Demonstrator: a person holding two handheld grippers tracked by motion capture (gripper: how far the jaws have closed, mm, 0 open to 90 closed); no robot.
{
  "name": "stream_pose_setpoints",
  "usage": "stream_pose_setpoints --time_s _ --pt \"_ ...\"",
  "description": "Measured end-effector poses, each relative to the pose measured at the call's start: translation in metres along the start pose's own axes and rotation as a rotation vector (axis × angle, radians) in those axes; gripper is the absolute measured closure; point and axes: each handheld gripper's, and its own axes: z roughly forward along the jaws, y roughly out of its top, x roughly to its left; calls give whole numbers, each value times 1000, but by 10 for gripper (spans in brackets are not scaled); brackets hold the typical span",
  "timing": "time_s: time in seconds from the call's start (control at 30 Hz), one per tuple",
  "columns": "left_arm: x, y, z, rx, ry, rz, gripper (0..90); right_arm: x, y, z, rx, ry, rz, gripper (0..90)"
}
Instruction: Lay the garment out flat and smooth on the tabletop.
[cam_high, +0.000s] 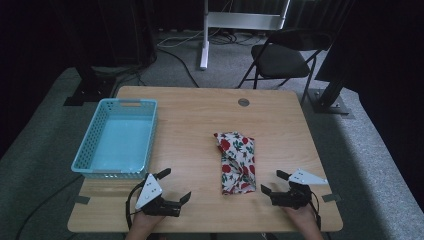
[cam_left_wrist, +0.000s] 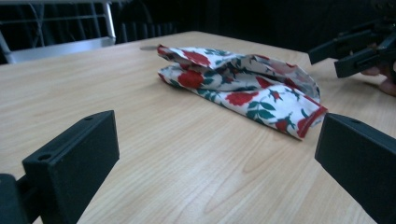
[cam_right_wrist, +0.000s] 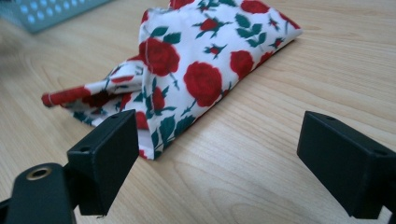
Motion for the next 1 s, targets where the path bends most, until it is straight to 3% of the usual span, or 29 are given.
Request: stream_pose_setpoints --time_s 0.13,0.33,0.5,0.73,1.0 --pt "0 -1 -1 -12 -11 -5 3 -1 -1 -2 -15 17 12 125" --pt "5 0 -1 -9 -12 -54 3 0 1 2 40 36 -13 124" --pt "4 -1 -1 -10 -17 -43 3 -6 2 2 53 75 37 124" --pt "7 -1 -1 -12 -26 -64 3 -3 1 4 82 68 21 126" --pt "7 -1 -2 -17 -35 -56 3 -7 3 6 95 117 30 126"
